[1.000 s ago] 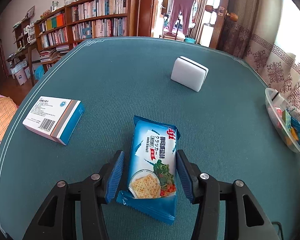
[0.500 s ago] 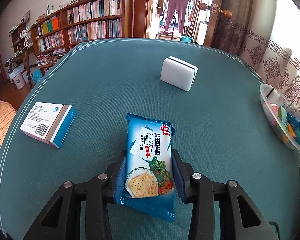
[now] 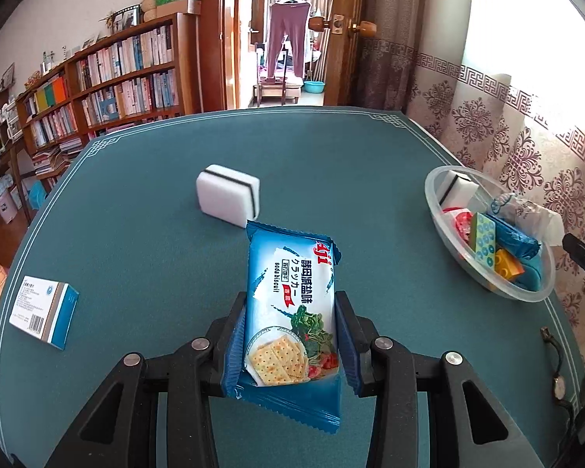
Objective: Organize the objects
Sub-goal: 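Carry the cracker packet with the left gripper over the bowl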
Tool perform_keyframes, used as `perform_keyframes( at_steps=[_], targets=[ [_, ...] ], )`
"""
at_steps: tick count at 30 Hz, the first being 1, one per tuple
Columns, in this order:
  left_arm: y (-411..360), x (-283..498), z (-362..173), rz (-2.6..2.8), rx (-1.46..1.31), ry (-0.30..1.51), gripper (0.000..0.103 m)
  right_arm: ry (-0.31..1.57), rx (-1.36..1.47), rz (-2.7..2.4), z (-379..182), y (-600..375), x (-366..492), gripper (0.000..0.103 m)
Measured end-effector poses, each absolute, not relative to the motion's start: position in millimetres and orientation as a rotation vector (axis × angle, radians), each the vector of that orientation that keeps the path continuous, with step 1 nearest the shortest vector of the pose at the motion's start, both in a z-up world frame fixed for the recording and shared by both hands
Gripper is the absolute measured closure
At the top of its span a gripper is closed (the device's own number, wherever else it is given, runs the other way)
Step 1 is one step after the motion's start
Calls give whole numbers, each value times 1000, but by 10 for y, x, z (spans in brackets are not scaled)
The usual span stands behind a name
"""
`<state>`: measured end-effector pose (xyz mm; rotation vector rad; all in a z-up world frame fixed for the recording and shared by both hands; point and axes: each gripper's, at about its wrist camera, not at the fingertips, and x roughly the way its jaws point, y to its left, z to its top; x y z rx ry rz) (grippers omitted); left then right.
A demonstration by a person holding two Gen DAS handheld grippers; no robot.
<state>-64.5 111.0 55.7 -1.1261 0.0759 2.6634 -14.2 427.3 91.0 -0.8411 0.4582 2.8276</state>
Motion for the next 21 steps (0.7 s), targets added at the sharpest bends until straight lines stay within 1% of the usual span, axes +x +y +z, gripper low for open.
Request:
perform_keyframes(
  at_steps=[10, 21],
  targets=[
    [1931, -810, 760, 2522, -1055, 130, 59, 474, -858, 2855, 873, 4273, -93, 50],
    [2602, -1023, 810, 2371, -1050, 105, 59, 508, -844, 2865, 889, 4349, -59, 50]
  ],
)
